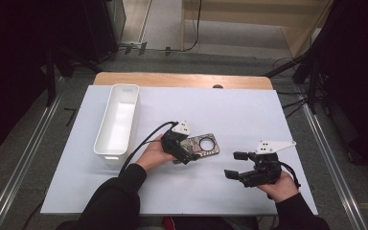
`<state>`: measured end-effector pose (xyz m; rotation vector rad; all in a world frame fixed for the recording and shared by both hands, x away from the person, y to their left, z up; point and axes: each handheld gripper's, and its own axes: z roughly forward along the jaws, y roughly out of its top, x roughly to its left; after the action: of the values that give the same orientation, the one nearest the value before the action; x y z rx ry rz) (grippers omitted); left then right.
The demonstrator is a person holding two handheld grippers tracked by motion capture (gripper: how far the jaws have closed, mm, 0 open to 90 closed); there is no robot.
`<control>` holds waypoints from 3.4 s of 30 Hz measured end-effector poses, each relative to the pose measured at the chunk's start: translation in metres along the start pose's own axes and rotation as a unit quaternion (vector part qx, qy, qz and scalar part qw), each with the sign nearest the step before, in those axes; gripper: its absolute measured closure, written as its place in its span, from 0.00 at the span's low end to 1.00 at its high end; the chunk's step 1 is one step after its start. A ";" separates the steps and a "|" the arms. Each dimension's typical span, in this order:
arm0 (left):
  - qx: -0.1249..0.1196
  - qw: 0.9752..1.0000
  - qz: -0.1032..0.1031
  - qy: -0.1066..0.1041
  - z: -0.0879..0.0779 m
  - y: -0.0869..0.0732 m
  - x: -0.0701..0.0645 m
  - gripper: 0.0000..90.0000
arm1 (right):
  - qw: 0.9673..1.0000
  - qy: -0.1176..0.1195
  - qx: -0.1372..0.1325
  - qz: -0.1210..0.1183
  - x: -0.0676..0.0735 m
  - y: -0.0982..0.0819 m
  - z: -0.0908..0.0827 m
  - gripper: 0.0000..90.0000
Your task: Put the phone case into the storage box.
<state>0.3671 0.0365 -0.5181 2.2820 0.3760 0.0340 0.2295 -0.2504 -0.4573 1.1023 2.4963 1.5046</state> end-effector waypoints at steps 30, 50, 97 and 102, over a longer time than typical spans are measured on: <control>0.044 0.997 0.036 0.050 0.008 -0.001 -0.008 0.04 | 1.000 0.000 0.000 0.002 0.000 0.000 -0.001 0.18; 0.039 0.997 0.049 0.039 0.006 -0.002 -0.009 0.12 | 1.000 0.000 0.003 0.002 -0.001 -0.001 0.001 0.18; -0.039 0.998 -0.029 0.035 -0.029 0.023 -0.015 0.12 | 1.000 0.001 0.005 0.002 -0.001 -0.001 0.003 0.18; -0.048 0.997 -0.045 0.042 -0.035 0.025 -0.016 0.12 | 1.000 0.002 0.005 0.003 -0.001 -0.001 0.004 0.18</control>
<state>0.3533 0.0416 -0.4749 2.1717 0.5100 0.1010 0.2308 -0.2485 -0.4606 1.1094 2.5083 1.4982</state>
